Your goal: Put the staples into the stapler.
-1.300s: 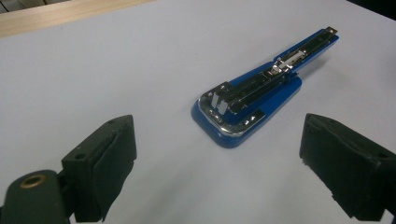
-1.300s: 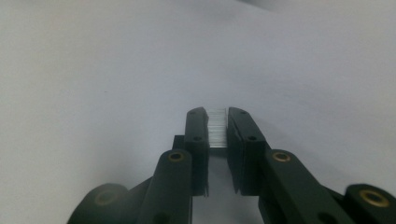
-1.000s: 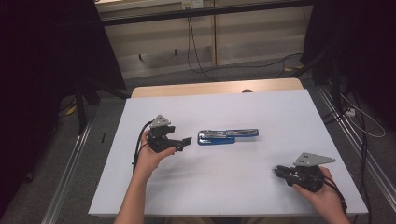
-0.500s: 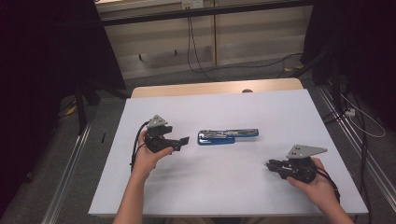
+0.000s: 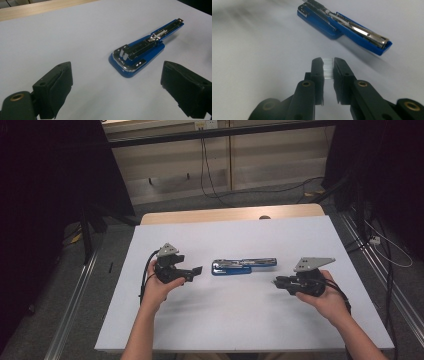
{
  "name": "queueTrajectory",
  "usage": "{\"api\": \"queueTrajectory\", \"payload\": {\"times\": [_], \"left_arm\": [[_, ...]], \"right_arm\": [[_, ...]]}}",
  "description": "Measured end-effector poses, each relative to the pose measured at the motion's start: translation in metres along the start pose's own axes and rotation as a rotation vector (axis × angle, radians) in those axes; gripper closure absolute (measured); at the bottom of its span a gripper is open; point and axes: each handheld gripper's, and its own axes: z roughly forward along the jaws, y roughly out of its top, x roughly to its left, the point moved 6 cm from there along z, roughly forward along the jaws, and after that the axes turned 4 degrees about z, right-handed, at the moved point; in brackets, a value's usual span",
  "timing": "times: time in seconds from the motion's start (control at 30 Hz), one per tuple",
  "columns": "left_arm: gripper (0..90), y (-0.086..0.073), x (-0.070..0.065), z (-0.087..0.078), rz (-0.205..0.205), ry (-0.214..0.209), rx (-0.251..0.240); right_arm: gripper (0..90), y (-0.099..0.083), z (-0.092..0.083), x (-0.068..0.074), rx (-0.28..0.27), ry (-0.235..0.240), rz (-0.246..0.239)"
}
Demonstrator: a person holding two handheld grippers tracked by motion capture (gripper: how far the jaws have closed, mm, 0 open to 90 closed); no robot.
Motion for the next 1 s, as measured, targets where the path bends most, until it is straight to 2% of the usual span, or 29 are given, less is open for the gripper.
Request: {"api": "queueTrajectory", "payload": {"times": [0.43,1.0], "left_arm": [[10.8,0.001,0.0,-0.002,-0.001,-0.003,-0.005],[10.8,0.001,0.0,-0.002,-0.009,-0.011,-0.009]], "right_arm": [[79.4,0.032,0.012,-0.005,-0.019,0.04,-0.037],[79.4,0.057,0.028,-0.008,-0.029,0.076,-0.074]]}}
